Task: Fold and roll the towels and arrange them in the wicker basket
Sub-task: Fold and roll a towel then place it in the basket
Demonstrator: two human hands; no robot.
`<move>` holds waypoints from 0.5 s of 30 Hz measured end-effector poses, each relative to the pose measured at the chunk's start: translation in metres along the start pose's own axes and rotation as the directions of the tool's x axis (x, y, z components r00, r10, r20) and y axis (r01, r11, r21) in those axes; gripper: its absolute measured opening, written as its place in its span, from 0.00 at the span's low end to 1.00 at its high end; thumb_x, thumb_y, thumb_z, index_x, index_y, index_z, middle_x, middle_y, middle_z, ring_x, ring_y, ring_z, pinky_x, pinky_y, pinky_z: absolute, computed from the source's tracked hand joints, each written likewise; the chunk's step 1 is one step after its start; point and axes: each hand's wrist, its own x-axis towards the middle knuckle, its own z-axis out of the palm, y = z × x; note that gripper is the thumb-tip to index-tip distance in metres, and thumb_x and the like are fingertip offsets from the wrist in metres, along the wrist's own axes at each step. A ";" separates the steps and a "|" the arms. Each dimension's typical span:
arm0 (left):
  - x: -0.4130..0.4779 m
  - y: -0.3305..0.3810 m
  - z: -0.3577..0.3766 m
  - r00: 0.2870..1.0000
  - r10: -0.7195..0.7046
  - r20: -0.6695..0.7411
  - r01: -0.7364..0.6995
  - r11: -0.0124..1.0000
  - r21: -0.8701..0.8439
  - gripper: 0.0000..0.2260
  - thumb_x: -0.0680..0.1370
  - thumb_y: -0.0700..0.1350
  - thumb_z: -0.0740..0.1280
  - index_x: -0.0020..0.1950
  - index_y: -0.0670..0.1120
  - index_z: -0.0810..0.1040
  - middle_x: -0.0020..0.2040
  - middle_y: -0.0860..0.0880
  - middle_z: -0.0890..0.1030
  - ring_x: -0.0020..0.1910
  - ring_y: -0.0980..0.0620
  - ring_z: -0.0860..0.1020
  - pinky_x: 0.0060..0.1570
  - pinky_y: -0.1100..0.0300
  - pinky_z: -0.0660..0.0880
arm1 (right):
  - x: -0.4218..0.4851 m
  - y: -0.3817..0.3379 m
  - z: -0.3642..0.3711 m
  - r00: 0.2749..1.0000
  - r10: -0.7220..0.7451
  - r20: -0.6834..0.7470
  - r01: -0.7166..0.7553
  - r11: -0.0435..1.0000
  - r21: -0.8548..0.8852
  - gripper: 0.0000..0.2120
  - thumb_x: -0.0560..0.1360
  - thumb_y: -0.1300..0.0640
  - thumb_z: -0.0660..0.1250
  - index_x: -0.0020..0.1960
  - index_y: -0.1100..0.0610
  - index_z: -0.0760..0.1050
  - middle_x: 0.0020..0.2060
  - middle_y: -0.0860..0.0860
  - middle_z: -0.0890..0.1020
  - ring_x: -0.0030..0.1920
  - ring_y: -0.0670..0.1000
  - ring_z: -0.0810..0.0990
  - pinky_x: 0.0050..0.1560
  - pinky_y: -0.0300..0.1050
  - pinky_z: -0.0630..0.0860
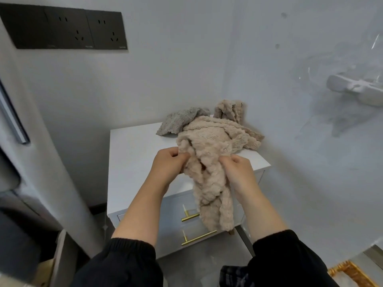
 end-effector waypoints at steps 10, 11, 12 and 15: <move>0.003 0.005 -0.023 0.967 -0.250 0.057 0.249 0.865 -0.435 0.09 0.78 0.47 0.66 0.46 0.41 0.81 0.38 0.45 0.85 0.35 0.50 0.83 0.33 0.60 0.80 | 0.026 -0.002 -0.029 0.967 0.165 -0.193 -0.078 0.916 0.394 0.06 0.67 0.60 0.64 0.44 0.59 0.75 0.38 0.57 0.75 0.39 0.54 0.74 0.41 0.49 0.71; 0.004 0.004 -0.026 0.965 -0.245 0.095 0.262 0.868 -0.421 0.11 0.78 0.48 0.67 0.49 0.41 0.81 0.42 0.45 0.85 0.38 0.49 0.84 0.35 0.59 0.80 | 0.025 -0.003 -0.031 0.974 0.158 -0.160 -0.083 0.913 0.399 0.09 0.68 0.59 0.67 0.47 0.63 0.77 0.38 0.57 0.77 0.38 0.55 0.77 0.41 0.49 0.73; 0.005 0.004 -0.029 0.961 -0.239 0.136 0.275 0.863 -0.423 0.12 0.77 0.48 0.68 0.52 0.41 0.81 0.45 0.43 0.85 0.41 0.48 0.84 0.38 0.58 0.81 | 0.024 -0.003 -0.033 0.981 0.147 -0.128 -0.085 0.914 0.396 0.11 0.70 0.60 0.69 0.48 0.66 0.77 0.37 0.57 0.79 0.38 0.54 0.79 0.41 0.48 0.76; 0.010 0.001 -0.034 0.962 -0.197 0.190 0.268 0.826 -0.496 0.10 0.76 0.43 0.68 0.55 0.40 0.79 0.46 0.42 0.84 0.42 0.47 0.84 0.42 0.54 0.82 | 0.022 -0.002 -0.037 0.985 0.135 -0.104 -0.087 0.923 0.374 0.06 0.72 0.65 0.68 0.49 0.63 0.77 0.34 0.54 0.80 0.38 0.56 0.79 0.40 0.47 0.74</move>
